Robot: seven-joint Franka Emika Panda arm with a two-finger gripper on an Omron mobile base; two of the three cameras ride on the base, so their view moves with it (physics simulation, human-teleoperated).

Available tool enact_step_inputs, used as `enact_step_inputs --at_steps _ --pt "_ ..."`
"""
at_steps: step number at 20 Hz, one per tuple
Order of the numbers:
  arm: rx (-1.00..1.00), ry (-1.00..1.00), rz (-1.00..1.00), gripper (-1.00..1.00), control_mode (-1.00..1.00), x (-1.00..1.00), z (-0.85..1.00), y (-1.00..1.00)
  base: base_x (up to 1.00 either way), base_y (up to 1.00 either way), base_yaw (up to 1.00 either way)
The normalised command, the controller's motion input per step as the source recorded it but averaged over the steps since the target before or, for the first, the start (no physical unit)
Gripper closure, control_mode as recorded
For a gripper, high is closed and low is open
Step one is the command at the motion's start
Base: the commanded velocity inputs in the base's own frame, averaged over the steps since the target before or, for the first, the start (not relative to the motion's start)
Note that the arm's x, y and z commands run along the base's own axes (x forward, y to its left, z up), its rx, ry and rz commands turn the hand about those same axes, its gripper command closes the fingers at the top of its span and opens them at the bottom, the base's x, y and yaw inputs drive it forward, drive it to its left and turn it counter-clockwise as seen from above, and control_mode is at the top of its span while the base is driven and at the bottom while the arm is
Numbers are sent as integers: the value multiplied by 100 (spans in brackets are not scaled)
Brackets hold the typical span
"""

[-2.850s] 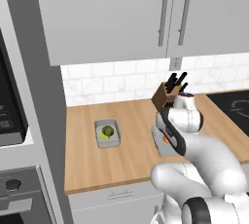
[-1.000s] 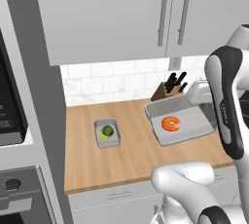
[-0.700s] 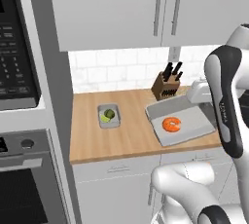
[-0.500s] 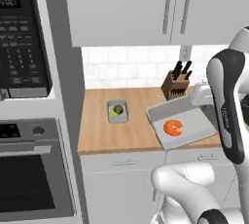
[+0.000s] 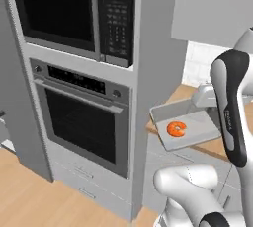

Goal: Take the meat container that has the shrimp and place it on the second highest rack of the freezer. Then take the vegetable container that has the lemon wedge and lime and place it on the highest rack of the freezer.

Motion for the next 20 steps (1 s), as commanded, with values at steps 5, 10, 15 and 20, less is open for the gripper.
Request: enact_step_inputs --at_steps 5,10,15,20 --pt "0 0 0 100 100 0 0 0 2 11 99" --pt "0 0 0 100 100 0 0 0 19 19 98" --pt "0 0 0 100 100 0 0 0 81 12 67" --pt "0 0 0 100 100 0 0 0 100 1 19"
